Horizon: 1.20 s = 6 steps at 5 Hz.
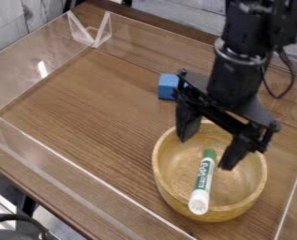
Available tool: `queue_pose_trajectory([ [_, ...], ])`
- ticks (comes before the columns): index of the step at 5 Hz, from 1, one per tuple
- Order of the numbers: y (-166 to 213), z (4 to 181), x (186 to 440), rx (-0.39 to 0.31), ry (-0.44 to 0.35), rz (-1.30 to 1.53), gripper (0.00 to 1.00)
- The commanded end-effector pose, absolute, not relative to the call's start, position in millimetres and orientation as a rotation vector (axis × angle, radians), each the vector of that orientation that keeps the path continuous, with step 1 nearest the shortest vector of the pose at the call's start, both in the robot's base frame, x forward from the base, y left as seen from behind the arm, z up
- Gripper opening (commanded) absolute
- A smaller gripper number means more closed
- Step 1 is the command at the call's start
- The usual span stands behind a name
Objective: Remove the green marker from inside the brown bowl and put it on the table
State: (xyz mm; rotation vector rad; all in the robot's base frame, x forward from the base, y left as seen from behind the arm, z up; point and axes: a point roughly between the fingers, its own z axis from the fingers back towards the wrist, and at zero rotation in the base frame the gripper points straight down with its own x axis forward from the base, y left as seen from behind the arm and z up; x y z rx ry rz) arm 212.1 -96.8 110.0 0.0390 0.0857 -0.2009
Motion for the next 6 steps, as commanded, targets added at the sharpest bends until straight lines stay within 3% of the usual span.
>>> queue_pose_trajectory([
  [1, -102, 111.5, 214, 0.030, 0.030, -0.210, 1.00],
  [6, -105, 71.9, 219, 0.030, 0.012, -0.246, 1.00],
])
